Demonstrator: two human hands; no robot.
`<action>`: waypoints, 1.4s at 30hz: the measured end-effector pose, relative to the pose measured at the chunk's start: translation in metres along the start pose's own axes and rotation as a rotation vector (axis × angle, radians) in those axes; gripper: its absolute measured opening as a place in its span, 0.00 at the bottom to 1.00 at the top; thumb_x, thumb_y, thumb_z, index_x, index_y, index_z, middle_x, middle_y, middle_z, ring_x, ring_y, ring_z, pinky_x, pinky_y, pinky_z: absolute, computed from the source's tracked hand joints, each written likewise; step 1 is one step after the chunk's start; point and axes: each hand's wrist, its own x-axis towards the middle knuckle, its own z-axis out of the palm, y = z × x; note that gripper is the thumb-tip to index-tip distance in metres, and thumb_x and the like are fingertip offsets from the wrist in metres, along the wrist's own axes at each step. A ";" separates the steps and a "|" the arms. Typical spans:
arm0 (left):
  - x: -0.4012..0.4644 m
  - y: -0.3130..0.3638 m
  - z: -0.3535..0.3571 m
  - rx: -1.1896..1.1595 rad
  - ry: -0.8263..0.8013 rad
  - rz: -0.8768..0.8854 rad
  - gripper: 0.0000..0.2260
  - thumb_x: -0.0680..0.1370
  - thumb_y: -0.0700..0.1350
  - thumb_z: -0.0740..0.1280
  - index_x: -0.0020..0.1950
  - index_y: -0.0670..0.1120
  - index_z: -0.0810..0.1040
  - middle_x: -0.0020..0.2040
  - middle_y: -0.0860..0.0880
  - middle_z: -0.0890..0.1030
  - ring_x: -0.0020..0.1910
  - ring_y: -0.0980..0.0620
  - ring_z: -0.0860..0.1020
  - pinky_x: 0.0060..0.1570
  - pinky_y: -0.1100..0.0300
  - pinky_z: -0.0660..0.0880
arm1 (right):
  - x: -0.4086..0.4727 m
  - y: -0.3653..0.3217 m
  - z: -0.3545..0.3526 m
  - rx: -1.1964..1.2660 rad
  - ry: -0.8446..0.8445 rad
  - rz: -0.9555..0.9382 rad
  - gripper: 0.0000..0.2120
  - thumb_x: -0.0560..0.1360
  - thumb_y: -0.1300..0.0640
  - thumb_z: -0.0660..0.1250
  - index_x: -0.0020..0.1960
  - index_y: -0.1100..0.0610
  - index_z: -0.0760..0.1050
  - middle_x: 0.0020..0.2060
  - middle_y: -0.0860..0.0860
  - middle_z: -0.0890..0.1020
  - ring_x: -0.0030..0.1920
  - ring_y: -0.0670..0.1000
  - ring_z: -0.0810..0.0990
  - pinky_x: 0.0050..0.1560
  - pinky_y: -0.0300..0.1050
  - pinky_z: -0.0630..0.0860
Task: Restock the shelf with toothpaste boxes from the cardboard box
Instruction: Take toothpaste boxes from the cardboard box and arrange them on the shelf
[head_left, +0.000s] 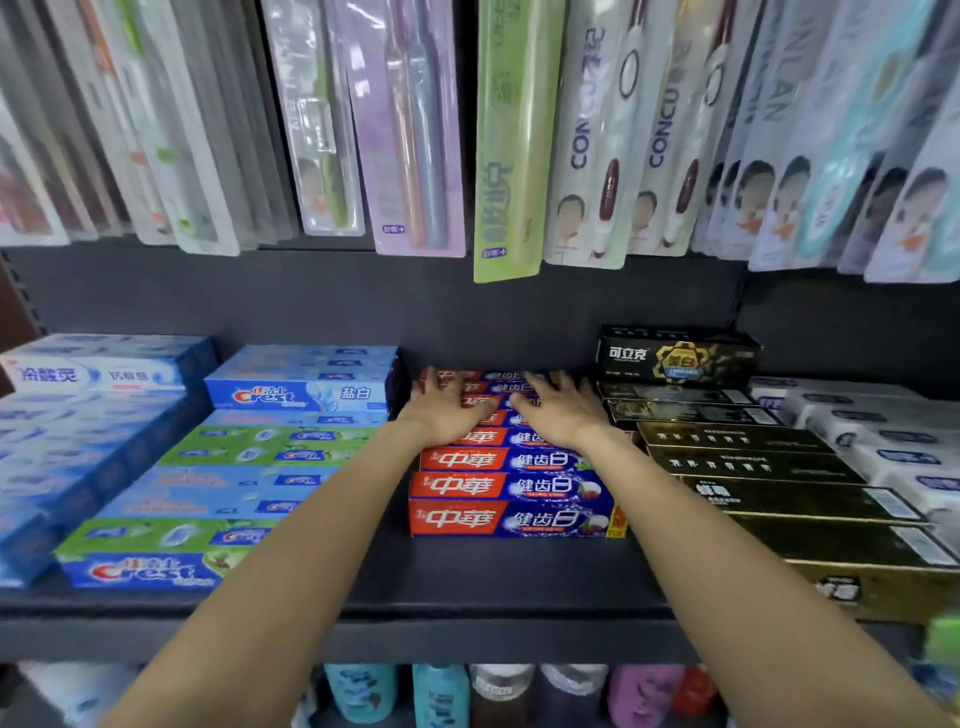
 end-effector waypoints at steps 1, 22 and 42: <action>0.002 -0.002 0.001 -0.030 -0.021 0.005 0.35 0.76 0.67 0.54 0.78 0.54 0.47 0.78 0.44 0.43 0.76 0.39 0.44 0.72 0.44 0.51 | 0.002 -0.002 0.000 -0.014 0.007 -0.009 0.30 0.78 0.34 0.46 0.77 0.44 0.50 0.77 0.55 0.49 0.75 0.62 0.50 0.74 0.53 0.50; 0.011 -0.008 -0.006 0.180 -0.069 0.055 0.33 0.78 0.66 0.47 0.77 0.52 0.43 0.78 0.46 0.42 0.76 0.45 0.40 0.73 0.46 0.46 | 0.013 -0.008 0.000 0.068 -0.047 -0.016 0.34 0.79 0.37 0.48 0.78 0.53 0.46 0.77 0.57 0.43 0.76 0.58 0.40 0.74 0.56 0.51; -0.107 -0.024 -0.008 0.076 -0.043 0.278 0.49 0.65 0.76 0.60 0.77 0.50 0.52 0.78 0.46 0.52 0.76 0.46 0.52 0.74 0.52 0.52 | -0.108 0.016 0.003 0.003 0.128 -0.150 0.27 0.81 0.41 0.47 0.77 0.51 0.54 0.76 0.54 0.54 0.75 0.61 0.51 0.75 0.56 0.49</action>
